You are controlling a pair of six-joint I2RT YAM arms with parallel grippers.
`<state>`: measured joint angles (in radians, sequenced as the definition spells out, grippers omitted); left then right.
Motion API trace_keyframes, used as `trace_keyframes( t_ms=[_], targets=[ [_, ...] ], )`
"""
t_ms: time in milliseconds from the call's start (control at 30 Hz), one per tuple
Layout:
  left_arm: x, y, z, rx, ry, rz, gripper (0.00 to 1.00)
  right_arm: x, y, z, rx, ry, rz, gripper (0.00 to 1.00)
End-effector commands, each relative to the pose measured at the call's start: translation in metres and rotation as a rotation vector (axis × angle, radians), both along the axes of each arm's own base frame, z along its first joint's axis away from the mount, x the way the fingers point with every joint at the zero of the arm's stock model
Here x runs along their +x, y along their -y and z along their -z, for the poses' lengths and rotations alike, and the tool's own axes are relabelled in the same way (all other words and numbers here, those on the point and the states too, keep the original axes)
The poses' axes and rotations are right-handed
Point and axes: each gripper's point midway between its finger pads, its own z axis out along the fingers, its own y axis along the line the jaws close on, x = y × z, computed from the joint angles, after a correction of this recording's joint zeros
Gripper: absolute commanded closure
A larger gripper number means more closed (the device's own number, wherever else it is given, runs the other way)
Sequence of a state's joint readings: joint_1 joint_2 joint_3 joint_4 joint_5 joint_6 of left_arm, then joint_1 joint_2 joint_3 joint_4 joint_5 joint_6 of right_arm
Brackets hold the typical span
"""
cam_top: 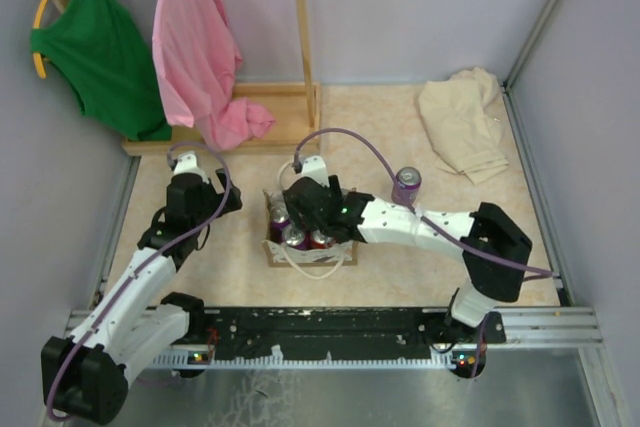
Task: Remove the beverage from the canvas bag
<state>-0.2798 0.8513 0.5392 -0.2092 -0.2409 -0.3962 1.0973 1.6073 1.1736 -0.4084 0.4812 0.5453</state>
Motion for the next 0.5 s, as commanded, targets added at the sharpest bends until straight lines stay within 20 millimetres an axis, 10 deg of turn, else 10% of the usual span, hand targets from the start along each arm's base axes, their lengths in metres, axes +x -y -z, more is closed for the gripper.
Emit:
trace_keyframes(
  t_ms=[0, 467],
  targets=[
    [-0.001, 0.004, 0.003, -0.01, -0.001, 0.017, 0.01, 0.008, 0.003, 0.002, -0.04, 0.006, 0.049, 0.25],
    [-0.001, 0.005, 0.003, -0.017, -0.002, 0.018, 0.01, 0.005, 0.002, 0.039, -0.118, -0.047, 0.036, 0.4]
  ],
)
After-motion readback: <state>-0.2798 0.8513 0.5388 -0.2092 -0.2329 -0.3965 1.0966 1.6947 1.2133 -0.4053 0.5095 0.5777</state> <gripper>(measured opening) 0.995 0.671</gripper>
